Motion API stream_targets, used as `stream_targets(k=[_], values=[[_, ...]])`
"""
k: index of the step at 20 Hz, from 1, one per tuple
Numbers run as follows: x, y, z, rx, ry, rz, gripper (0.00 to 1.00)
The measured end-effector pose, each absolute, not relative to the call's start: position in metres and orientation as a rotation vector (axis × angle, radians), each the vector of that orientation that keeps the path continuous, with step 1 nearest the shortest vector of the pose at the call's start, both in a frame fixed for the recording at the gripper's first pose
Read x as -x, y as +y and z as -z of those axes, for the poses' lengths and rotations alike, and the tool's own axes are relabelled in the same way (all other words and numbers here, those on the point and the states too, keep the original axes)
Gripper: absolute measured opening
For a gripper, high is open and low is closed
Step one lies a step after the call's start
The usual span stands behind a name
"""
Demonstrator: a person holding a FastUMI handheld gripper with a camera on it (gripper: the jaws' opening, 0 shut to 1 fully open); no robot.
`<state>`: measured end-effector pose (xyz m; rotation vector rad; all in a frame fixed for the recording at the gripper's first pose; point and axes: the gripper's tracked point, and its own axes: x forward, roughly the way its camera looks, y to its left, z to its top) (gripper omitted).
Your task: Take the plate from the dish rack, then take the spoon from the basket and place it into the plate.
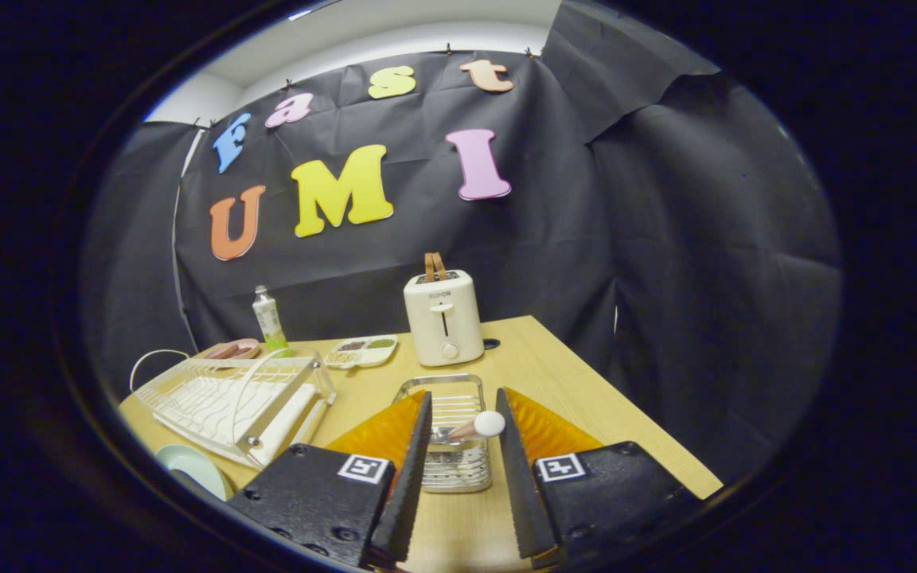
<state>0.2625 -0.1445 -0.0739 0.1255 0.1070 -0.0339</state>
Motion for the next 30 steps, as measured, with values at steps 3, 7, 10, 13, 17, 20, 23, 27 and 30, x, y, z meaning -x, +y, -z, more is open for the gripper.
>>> stream_targets(k=[3,7,10,13,17,20,23,27,30], values=[[-0.266,-0.139,0.075,-0.142,0.098,0.014,0.24],[-0.264,-0.128,0.064,-0.082,0.103,0.028,0.20],[-0.257,-0.124,0.042,-0.015,0.052,0.066,0.17],[-0.244,-0.124,0.017,0.009,0.002,0.097,0.17],[-0.217,-0.112,-0.030,0.033,-0.063,0.098,0.17],[-0.183,-0.086,-0.065,0.092,-0.121,0.059,0.17],[-0.144,-0.051,-0.087,0.129,-0.173,0.013,0.17],[-0.098,0.009,-0.086,0.119,-0.182,-0.088,0.17],[-0.075,0.058,-0.070,0.137,-0.166,-0.169,0.16]])
